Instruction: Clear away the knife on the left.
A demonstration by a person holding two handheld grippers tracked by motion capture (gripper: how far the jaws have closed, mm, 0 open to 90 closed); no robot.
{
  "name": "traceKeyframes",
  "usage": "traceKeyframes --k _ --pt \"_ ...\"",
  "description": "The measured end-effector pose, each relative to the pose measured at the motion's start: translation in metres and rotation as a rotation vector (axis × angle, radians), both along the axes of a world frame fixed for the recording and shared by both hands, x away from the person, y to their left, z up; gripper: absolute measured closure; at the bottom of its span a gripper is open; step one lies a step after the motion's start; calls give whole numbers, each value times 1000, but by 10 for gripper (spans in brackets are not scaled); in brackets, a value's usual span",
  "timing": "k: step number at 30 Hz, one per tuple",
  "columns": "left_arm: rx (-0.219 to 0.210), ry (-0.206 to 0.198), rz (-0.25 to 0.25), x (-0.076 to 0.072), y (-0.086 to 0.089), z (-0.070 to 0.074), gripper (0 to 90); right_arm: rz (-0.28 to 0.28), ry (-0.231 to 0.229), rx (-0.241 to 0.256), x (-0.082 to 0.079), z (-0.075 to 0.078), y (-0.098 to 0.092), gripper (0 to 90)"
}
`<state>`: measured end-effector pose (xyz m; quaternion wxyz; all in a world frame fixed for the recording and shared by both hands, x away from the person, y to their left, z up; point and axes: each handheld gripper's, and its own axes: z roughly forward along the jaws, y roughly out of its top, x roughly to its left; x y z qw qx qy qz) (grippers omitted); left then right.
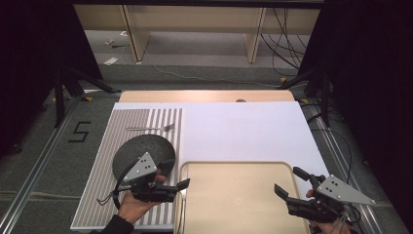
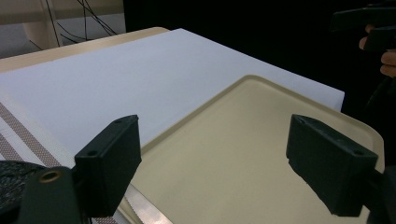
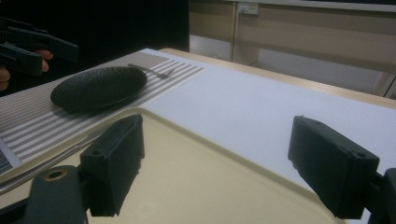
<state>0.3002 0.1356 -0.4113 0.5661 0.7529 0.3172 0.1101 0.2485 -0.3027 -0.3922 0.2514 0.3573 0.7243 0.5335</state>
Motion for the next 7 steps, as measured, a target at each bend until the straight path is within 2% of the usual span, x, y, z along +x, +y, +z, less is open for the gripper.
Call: traceKeyframes --k 7 --pt "4 1 -5 1 0 0 176 1 -2 -3 0 0 0 193"
